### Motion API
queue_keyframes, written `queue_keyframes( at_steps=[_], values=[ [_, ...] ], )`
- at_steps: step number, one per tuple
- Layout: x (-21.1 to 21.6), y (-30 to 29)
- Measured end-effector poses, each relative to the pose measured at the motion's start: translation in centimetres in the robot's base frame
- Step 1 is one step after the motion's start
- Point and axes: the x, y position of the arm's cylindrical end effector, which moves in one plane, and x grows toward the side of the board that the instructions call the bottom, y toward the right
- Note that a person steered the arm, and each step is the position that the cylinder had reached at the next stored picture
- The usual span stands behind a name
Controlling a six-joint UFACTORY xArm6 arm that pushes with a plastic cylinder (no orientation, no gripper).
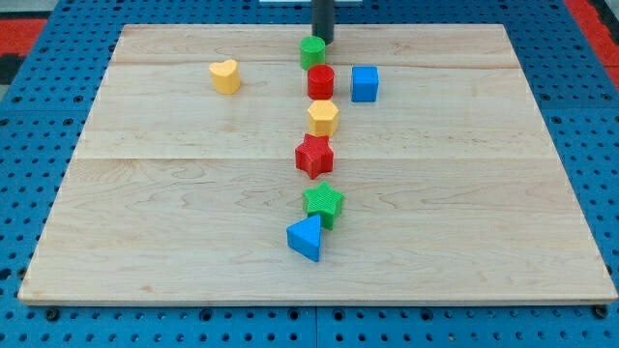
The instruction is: Place a green circle to the top of the heart
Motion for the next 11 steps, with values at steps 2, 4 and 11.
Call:
queue_keyframes(
  at_steps=[2, 4, 11],
  values=[
    [0.8, 1.3],
    [0.0, 1.2],
    [2.0, -12.8]
  ],
)
